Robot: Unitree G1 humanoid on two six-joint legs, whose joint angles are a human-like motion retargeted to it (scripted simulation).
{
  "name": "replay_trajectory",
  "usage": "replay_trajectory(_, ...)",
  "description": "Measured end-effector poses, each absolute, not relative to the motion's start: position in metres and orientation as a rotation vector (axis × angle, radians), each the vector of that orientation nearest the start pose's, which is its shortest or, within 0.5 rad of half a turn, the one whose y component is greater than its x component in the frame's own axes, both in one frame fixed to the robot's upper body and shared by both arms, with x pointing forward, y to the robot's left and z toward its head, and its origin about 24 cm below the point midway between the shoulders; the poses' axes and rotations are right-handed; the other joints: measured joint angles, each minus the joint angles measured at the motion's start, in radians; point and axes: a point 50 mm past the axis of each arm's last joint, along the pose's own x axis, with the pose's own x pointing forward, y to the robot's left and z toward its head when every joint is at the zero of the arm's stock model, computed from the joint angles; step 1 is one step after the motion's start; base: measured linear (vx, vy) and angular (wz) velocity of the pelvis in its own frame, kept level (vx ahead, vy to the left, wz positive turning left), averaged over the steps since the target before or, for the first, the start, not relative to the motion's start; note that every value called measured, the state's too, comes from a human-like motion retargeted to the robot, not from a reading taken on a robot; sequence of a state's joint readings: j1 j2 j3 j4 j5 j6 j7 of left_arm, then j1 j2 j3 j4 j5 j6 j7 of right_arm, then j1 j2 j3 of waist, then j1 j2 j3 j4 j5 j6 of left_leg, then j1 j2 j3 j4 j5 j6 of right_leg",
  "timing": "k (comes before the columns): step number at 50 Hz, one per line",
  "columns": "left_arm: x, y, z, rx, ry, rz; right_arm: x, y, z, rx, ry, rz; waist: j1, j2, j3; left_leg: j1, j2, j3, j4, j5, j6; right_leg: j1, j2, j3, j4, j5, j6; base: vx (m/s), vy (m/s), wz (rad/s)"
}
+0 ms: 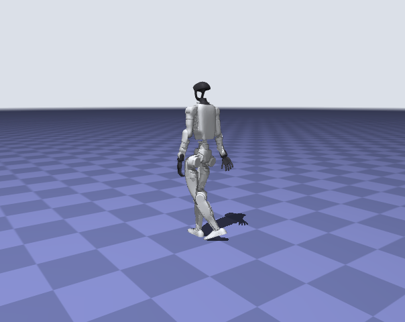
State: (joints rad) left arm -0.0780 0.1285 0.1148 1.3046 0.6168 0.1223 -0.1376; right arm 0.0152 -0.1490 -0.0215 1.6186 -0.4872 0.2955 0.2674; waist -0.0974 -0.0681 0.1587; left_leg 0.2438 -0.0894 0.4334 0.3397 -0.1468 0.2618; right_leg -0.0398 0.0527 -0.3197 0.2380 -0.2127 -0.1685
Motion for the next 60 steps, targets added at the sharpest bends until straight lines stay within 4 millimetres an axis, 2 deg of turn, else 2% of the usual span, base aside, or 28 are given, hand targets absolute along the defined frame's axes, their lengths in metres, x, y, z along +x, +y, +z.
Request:
replay_trajectory(3,0.07,0.203,-0.174,0.469,1.464,-0.31,-0.015,-0.207,-0.171,-0.262,1.908,0.35,0.027,-0.026,0.03,-0.15,0.072,-0.003,0.385,0.131,0.0,0.084,-0.036,-0.037,-0.063,-0.021,-0.004,0.41,-0.22,-0.15)
replay_trajectory(6,0.052,0.204,-0.176,0.453,1.524,-0.355,0.011,-0.203,-0.173,-0.27,1.838,0.348,0.043,-0.003,0.034,-0.367,0.188,-0.052,0.753,0.038,0.0,0.115,-0.004,-0.047,-0.125,-0.013,-0.011,0.31,-0.11,0.44)
replay_trajectory(8,0.039,0.205,-0.177,0.434,1.563,-0.351,0.03,-0.202,-0.173,-0.301,1.789,0.354,0.047,0.024,0.029,-0.509,0.252,-0.071,0.905,-0.016,0.0,0.129,0.022,-0.081,-0.166,-0.003,-0.009,0.14,0.16,0.54)
replay_trajectory(13,0.007,0.196,-0.179,0.267,1.658,-0.262,0.08,-0.196,-0.17,-0.41,1.606,0.368,0.103,0.027,0.004,-0.63,0.205,0.041,0.755,-0.074,0.0,0.141,-0.013,-0.08,-0.212,0.017,0.038,0.06,0.43,0.12)
replay_trajectory(15,-0.004,0.192,-0.18,0.232,1.691,-0.263,0.098,-0.192,-0.168,-0.444,1.521,0.373,0.092,0.02,-0.012,-0.67,0.129,0.077,0.59,-0.07,0.0,0.133,-0.054,-0.094,-0.228,0.028,0.074,0.07,0.61,0.74)
replay_trajectory(17,-0.011,0.19,-0.18,0.231,1.714,-0.278,0.115,-0.189,-0.165,-0.468,1.447,0.38,0.066,0.024,-0.029,-0.702,0.04,0.033,0.392,-0.033,-0.056,0.124,-0.072,-0.114,-0.237,0.023,0.098,0.11,0.39,0.76)
replay_trajectory(18,-0.014,0.19,-0.179,0.237,1.727,-0.286,0.122,-0.186,-0.164,-0.476,1.417,0.392,0.063,0.029,-0.03,-0.704,0.02,-0.007,0.313,-0.017,-0.103,0.131,-0.063,-0.113,-0.24,0.014,0.101,0.23,0.17,0.19)
replay_trajectory(20,-0.019,0.191,-0.179,0.252,1.746,-0.308,0.133,-0.178,-0.161,-0.484,1.368,0.422,0.061,0.044,-0.025,-0.689,0.007,-0.065,0.185,0.019,-0.166,0.153,-0.039,-0.102,-0.246,-0.003,0.108,0.39,0.12,-0.27)
replay_trajectory(22,-0.025,0.19,-0.179,0.265,1.761,-0.335,0.136,-0.171,-0.161,-0.482,1.346,0.459,0.077,0.06,-0.022,-0.638,0.021,-0.076,0.075,0.131,-0.238,0.177,-0.01,-0.059,-0.242,-0.023,0.114,0.44,0.13,-0.6)
replay_trajectory(23,-0.027,0.189,-0.179,0.27,1.765,-0.353,0.135,-0.169,-0.161,-0.481,1.344,0.477,0.083,0.056,-0.026,-0.616,0.023,-0.072,0.053,0.138,-0.222,0.187,-0.013,-0.044,-0.239,-0.031,0.122,0.43,0.14,-0.42)
replay_trajectory(25,-0.027,0.187,-0.179,0.276,1.761,-0.381,0.133,-0.166,-0.161,-0.484,1.354,0.508,0.073,0.041,-0.039,-0.621,-0.004,-0.044,0.109,0.098,-0.144,0.197,-0.034,-0.035,-0.232,-0.041,0.143,0.45,0.17,-0.1)
replay_trajectory(27,-0.021,0.188,-0.179,0.282,1.738,-0.385,0.128,-0.164,-0.163,-0.494,1.368,0.524,0.067,0.033,-0.037,-0.635,-0.002,-0.062,0.135,0.107,-0.119,0.206,-0.038,-0.026,-0.221,-0.043,0.156,0.32,0.09,-0.01)
replay_trajectory(30,-0.011,0.193,-0.179,0.316,1.705,-0.389,0.107,-0.166,-0.169,-0.481,1.427,0.527,0.072,0.017,-0.046,-0.61,-0.011,-0.067,0.153,0.069,-0.08,0.222,-0.059,-0.064,-0.194,-0.037,0.185,0.44,0.13,0.02)
replay_trajectory(34,0.01,0.202,-0.178,0.354,1.649,-0.347,0.075,-0.178,-0.174,-0.5,1.551,0.52,0.104,-0.003,-0.06,-0.564,-0.003,-0.062,0.137,0.002,-0.077,0.203,-0.096,-0.067,-0.103,0.021,0.245,0.37,0.09,-0.32)
replay_trajectory(37,0.026,0.208,-0.177,0.36,1.604,-0.277,0.055,-0.188,-0.176,-0.531,1.627,0.519,0.098,0.009,-0.064,-0.521,0.022,-0.065,0.104,-0.004,-0.096,0.186,-0.1,-0.083,-0.004,0.142,0.278,0.3,0.08,-0.09)
replay_trajectory(40,0.044,0.214,-0.175,0.362,1.56,-0.238,0.035,-0.193,-0.177,-0.505,1.697,0.487,0.072,0.05,-0.055,-0.46,0.066,-0.09,0.05,0.002,-0.114,0.118,-0.078,-0.056,0.174,0.283,0.258,0.28,0.08,0.18)
replay_trajectory(41,0.052,0.216,-0.174,0.369,1.543,-0.233,0.029,-0.194,-0.177,-0.475,1.713,0.48,0.063,0.064,-0.049,-0.441,0.08,-0.1,0.031,0.009,-0.123,0.077,-0.06,-0.027,0.255,0.284,0.247,0.26,0.06,0.19)
replay_trajectory(45,0.085,0.229,-0.166,0.432,1.469,-0.215,0.01,-0.193,-0.177,-0.353,1.771,0.44,0.03,0.096,-0.029,-0.391,0.117,-0.113,-0.027,0.033,-0.155,-0.057,-0.026,-0.014,0.512,0.158,0.264,0.2,0.01,0.23)
replay_trajectory(48,0.111,0.237,-0.158,0.503,1.408,-0.204,-0.001,-0.192,-0.177,-0.308,1.804,0.412,-0.01,0.101,-0.025,-0.378,0.104,-0.15,-0.051,0.05,-0.156,-0.125,-0.035,-0.081,0.566,0.078,0.284,0.17,-0.02,0.61)
replay_trajectory(50,0.127,0.238,-0.153,0.535,1.355,-0.195,-0.006,-0.193,-0.177,-0.296,1.819,0.416,-0.03,0.098,-0.021,-0.368,0.085,-0.176,-0.067,0.054,-0.147,-0.166,-0.042,-0.108,0.553,0.034,0.277,0.15,-0.01,0.5)
replay_trajectory(55,0.159,0.233,-0.143,0.542,1.214,-0.208,-0.011,-0.195,-0.176,-0.308,1.836,0.451,-0.049,0.072,-0.012,-0.325,0.036,-0.19,-0.115,0.05,-0.125,-0.259,-0.048,-0.089,0.392,-0.102,0.197,0.2,-0.02,0.12)
replay_trajectory(58,0.168,0.23,-0.14,0.55,1.163,-0.224,-0.01,-0.191,-0.176,-0.306,1.833,0.462,-0.059,0.047,-0.005,-0.292,0.009,-0.182,-0.135,0.04,-0.114,-0.286,-0.051,-0.037,0.272,-0.169,0.163,0.2,-0.07,0.12)
replay_trajectory(60,0.168,0.228,-0.14,0.561,1.157,-0.24,-0.01,-0.187,-0.177,-0.295,1.821,0.474,-0.063,0.035,-0.003,-0.269,-0.007,-0.187,-0.144,0.03,-0.106,-0.278,-0.059,-0.025,0.203,-0.153,0.13,0.26,-0.1,0.16)
